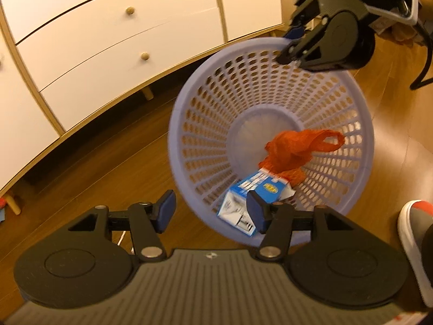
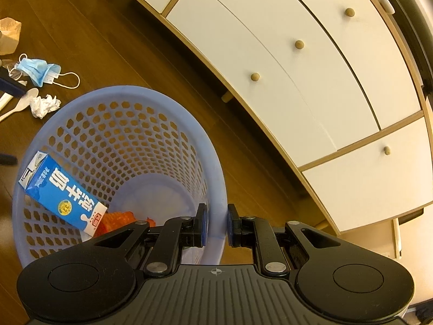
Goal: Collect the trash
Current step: 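Open the left gripper to drop the milk carton into the basket, then move the left gripper to the Cestbon water bottle and grasp it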
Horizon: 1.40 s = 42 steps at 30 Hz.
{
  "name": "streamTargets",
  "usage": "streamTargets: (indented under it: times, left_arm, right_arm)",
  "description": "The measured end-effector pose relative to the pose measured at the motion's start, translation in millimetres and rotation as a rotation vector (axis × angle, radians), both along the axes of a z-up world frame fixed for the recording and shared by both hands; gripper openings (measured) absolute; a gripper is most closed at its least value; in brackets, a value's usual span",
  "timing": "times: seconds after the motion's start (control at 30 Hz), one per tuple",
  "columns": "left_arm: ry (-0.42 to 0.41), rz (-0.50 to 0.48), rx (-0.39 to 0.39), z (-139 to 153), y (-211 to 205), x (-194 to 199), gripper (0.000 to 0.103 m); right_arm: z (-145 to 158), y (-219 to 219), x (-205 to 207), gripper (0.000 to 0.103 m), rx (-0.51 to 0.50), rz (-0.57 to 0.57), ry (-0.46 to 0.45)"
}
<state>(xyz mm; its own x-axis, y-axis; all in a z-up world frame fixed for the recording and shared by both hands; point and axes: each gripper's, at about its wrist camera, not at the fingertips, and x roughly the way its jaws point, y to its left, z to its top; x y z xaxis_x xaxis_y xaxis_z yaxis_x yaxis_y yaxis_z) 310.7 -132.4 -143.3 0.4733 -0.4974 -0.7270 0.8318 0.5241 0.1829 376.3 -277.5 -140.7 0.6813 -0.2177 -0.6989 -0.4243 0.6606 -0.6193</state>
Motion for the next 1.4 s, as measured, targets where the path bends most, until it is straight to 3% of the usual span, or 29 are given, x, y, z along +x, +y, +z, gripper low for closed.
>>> streamTargets:
  times: [0.43, 0.83, 1.4]
  left_arm:
    - [0.023, 0.068, 0.041, -10.4, 45.8, 1.5, 0.053]
    - [0.025, 0.104, 0.045, -6.1, 52.2, 1.4, 0.053]
    - [0.028, 0.129, 0.039, -6.8, 64.1, 5.8, 0.053]
  right_arm:
    - [7.2, 3.7, 7.6, 0.009, 0.065, -0.076, 0.040]
    - [13.5, 3.1, 11.0, 0.009, 0.120, -0.093, 0.062]
    - [12.1, 1.8, 11.3, 0.009, 0.102, -0.079, 0.054]
